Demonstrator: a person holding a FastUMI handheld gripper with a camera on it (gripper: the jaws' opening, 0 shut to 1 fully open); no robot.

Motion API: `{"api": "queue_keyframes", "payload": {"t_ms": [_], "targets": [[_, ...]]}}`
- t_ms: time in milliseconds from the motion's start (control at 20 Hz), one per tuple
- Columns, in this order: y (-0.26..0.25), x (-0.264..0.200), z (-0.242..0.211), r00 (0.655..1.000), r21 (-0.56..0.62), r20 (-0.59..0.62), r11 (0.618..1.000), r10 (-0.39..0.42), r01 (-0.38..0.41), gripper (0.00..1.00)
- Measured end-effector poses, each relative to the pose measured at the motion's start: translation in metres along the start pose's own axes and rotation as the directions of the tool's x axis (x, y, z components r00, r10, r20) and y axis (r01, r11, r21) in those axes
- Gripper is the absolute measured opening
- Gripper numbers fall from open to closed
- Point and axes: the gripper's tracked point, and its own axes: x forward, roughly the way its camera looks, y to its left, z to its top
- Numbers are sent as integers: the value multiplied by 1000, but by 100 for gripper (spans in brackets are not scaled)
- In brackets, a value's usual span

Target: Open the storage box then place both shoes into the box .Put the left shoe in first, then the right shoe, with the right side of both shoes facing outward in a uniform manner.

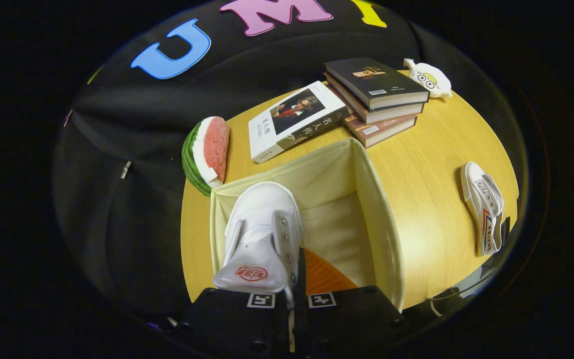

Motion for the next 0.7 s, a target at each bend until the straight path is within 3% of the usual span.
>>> {"api": "queue_keyframes", "payload": {"t_ms": [50, 200, 250, 700], "targets": [[10, 3, 0, 999, 22, -5, 999, 49, -48, 19], [35, -3, -10, 984, 40, -74, 987, 160, -157, 80], [32, -1, -8, 986, 26, -61, 988, 155, -153, 100], [13, -57, 21, 977, -30, 26, 977, 214, -213, 98]]}}
